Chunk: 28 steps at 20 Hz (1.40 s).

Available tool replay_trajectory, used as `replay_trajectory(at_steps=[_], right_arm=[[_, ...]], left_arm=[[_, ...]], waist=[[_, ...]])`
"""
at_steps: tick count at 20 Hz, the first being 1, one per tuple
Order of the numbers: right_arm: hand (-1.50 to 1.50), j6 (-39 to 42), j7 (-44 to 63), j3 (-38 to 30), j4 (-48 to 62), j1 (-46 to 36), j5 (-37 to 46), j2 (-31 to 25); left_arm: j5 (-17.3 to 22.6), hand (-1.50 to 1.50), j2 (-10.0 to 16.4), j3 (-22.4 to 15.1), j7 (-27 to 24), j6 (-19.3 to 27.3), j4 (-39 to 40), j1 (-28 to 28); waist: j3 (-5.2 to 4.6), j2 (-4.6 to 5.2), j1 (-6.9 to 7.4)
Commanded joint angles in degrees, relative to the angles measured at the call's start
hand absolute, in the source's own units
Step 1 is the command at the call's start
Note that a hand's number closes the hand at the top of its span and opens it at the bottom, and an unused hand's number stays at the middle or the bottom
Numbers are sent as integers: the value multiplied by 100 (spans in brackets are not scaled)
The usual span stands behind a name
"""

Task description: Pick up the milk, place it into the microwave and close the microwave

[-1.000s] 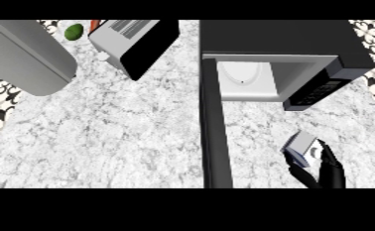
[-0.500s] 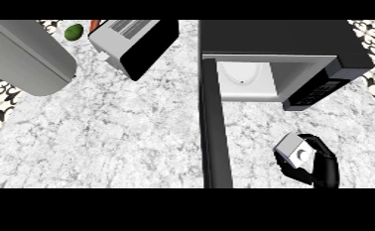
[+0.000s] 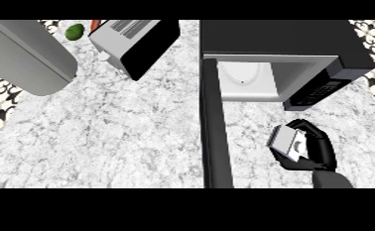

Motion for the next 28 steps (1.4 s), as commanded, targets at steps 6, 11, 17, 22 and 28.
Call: replay_trajectory(at_steps=[6, 11, 17, 22, 28], right_arm=[[150, 69, 665, 701, -1904, 559, 100, 454], [150, -147, 2088, 731, -3349, 610, -16, 367], [150, -823, 2488, 934, -2967, -170, 486, 761], [150, -1333, 2987, 800, -2171, -1264, 1032, 517], [150, -1953, 3034, 538, -553, -2558, 1423, 600]], left_arm=[[234, -150, -70, -83, 170, 225, -676, 295], [585, -150, 123, 625, 123, -156, 35, -146], [651, -150, -70, 774, -83, -477, 41, 83], [687, -150, -37, 685, 164, -403, -44, -34], [500, -150, -67, 691, 38, -455, 119, -161]], waist=[[-8, -21, -74], [-10, -17, -89], [-4, 1, -12], [-2, 19, 31], [1, 51, 111]])
